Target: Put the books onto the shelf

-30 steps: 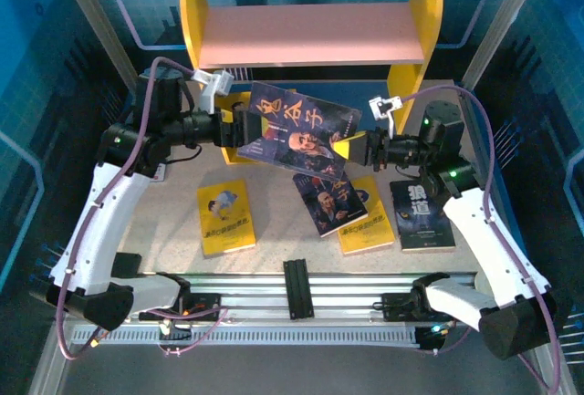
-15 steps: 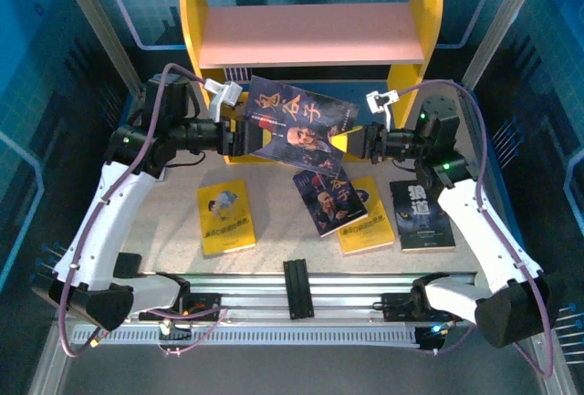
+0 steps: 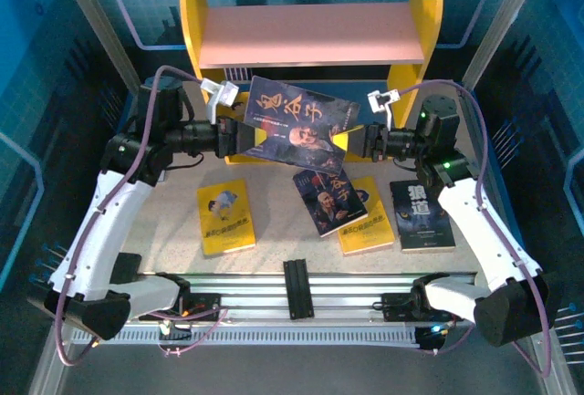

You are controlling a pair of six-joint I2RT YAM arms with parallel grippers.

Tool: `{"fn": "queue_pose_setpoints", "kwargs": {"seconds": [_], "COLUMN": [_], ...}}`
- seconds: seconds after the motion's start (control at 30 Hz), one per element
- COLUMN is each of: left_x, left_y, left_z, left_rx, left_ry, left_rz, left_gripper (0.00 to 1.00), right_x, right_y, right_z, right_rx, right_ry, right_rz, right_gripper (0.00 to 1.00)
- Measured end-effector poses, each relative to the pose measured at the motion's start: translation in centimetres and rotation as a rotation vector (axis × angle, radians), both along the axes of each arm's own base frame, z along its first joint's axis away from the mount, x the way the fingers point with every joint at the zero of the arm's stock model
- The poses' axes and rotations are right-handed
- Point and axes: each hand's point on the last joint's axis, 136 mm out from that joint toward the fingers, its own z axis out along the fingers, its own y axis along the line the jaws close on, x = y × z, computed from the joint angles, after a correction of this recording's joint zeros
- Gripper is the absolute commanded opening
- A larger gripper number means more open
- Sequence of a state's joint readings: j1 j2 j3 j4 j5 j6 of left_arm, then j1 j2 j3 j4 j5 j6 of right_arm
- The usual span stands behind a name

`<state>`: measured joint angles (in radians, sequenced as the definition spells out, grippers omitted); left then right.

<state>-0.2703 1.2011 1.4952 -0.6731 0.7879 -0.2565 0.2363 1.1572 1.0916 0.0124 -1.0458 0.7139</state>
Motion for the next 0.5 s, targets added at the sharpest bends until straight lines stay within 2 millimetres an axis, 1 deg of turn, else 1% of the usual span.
{"fn": "queue_pose_setpoints", "kwargs": {"seconds": [0.1,0.13,0.17,0.23,0.3,0.33,0.43,0.5], "left_x": [0.2,0.2,0.3,0.5,0.6,0.7,0.9,1.1], "left_y": [-0.1,-0.1,-0.2,-0.2,-0.2,-0.3,-0.3,-0.3], "left_z": [0.0,0.0,0.0,0.3,0.6,0.8,1.4,1.6], "left_rx": [-0.019,-0.022,-0.027,-0.037,-0.049,-0.055,-0.071,-0.077], "left_ry": [0.003,0.005,0.006,0.003,-0.002,-0.006,-0.021,-0.029], "left_rz": [0.005,0.007,0.009,0.013,0.017,0.019,0.025,0.030], "left_gripper": [0.00,0.00,0.00,0.00,0.00,0.00,0.00,0.00], "right_x": [0.3,0.4,0.4,0.5,0.6,0.6,0.6,0.6], "right_y": [-0.2,-0.2,-0.3,-0.5,-0.7,-0.8,-1.1,-1.3], "right_z": [0.1,0.1,0.2,0.3,0.4,0.5,0.6,0.7], "right_rx": [-0.005,-0.007,-0.009,-0.014,-0.019,-0.020,-0.027,-0.028], "right_ry": [-0.001,0.000,0.000,0.001,-0.004,-0.003,-0.013,-0.018], "right_rz": [-0.032,-0.044,-0.055,-0.079,-0.104,-0.114,-0.148,-0.168], "right_gripper": [0.32,0.37,0.43,0.53,0.66,0.70,0.77,0.79]}}
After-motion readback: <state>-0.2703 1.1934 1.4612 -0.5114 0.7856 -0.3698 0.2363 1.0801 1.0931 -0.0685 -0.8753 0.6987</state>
